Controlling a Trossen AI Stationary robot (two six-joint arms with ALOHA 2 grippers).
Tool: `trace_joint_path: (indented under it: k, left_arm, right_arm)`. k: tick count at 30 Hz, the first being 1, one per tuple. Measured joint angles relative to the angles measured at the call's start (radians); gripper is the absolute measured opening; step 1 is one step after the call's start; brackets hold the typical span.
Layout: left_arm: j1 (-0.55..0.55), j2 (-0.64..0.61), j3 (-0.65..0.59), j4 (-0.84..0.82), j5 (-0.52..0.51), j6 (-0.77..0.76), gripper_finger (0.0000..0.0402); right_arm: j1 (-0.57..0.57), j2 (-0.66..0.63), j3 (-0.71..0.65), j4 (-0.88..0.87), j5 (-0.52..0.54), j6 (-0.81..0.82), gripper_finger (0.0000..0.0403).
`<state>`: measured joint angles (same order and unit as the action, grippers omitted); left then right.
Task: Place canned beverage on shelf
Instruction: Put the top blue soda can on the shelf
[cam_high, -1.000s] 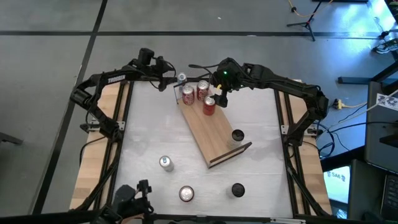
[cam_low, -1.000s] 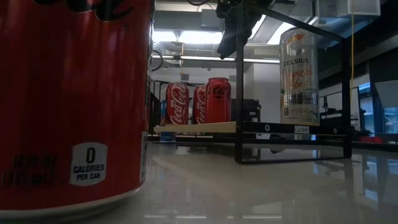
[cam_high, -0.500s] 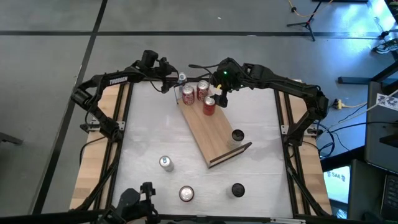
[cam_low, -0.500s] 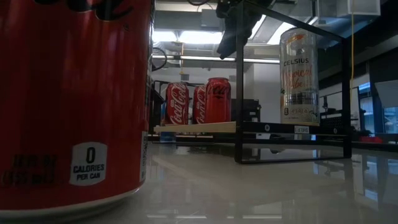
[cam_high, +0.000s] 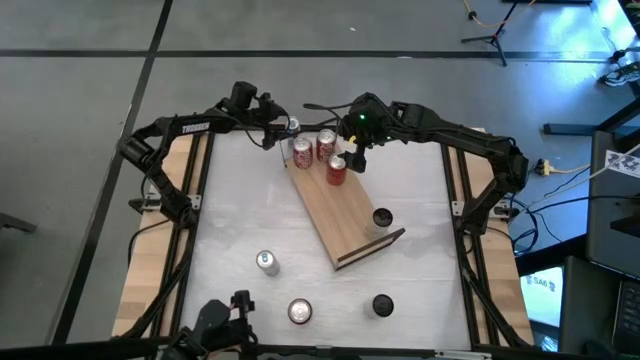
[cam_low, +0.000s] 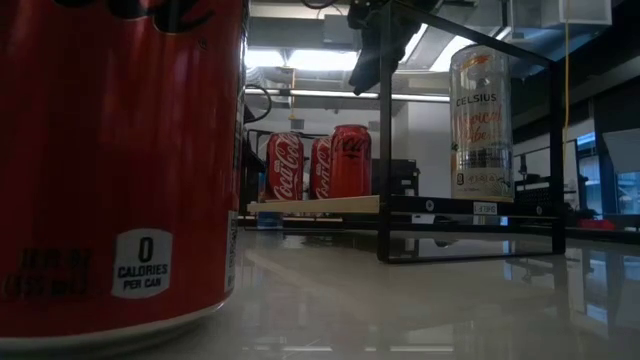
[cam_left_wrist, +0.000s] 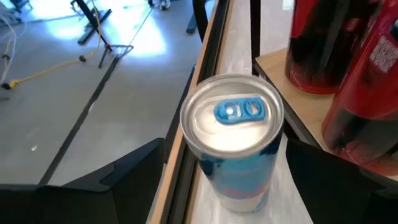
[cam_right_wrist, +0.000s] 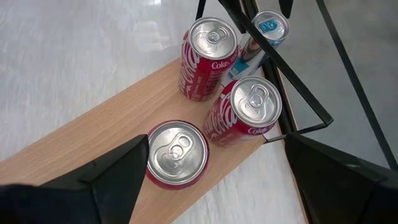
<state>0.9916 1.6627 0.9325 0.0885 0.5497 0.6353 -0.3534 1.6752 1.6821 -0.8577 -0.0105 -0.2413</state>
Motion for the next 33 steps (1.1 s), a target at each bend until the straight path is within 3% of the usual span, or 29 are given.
trace_joint_path:
  k: [22,33]
  left_arm:
    - [-0.032,0.0,0.0,0.041,0.017,0.023,0.0323]
    - [-0.049,0.066,0.0,0.067,0.01,-0.035,0.0323]
  right_arm:
    - [0.0,0.0,0.0,0.001,0.0,0.0,0.037]
    - [0.0,0.0,0.0,0.003,0.0,0.0,0.037]
